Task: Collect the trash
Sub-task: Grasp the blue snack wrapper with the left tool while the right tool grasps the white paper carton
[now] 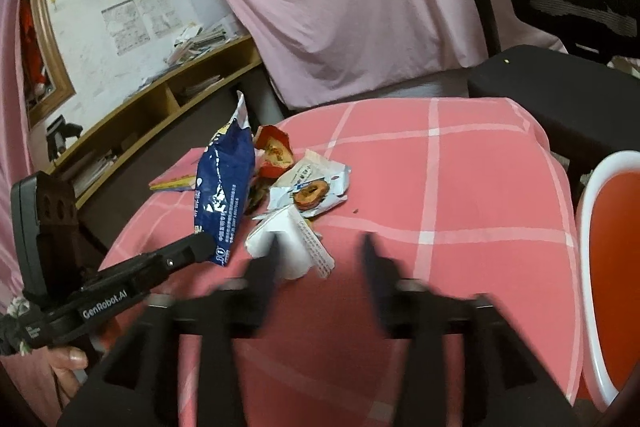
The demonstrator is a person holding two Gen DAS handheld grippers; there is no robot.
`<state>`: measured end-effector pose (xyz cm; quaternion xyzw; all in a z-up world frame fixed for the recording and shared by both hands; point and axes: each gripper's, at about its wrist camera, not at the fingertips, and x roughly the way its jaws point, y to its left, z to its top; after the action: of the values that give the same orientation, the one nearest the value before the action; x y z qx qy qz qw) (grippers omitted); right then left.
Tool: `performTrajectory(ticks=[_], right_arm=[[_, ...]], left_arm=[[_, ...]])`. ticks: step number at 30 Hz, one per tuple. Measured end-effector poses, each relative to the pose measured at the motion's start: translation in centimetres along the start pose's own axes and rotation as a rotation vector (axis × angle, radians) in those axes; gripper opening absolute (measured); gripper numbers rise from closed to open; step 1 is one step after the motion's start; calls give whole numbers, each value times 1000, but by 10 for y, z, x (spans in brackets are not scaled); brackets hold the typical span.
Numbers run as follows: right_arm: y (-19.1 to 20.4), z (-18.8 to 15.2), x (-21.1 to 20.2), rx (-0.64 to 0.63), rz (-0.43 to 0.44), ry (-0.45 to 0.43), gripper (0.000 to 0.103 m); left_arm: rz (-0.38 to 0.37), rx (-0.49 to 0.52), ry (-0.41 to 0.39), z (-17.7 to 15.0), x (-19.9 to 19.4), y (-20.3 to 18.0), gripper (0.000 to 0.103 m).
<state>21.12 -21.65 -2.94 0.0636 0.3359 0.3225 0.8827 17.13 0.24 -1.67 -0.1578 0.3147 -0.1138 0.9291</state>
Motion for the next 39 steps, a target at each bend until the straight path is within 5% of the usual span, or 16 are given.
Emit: performTrajectory(ticks=[18, 20, 24, 31, 39], right_arm=[[16, 4, 28, -66, -21, 75, 52], [13, 3, 27, -49, -18, 72, 35], [10, 1, 23, -30, -13, 55, 33], [12, 3, 4, -39, -18, -46, 32], [-2, 0, -44, 17, -16, -281, 32]], left_arm=[[22, -72, -27, 1, -8, 15, 2], [21, -68, -28, 2, -9, 15, 2], [19, -62, -31, 1, -9, 13, 2], [14, -18, -84, -3, -18, 4, 2], [32, 134, -218, -10, -40, -31, 2]])
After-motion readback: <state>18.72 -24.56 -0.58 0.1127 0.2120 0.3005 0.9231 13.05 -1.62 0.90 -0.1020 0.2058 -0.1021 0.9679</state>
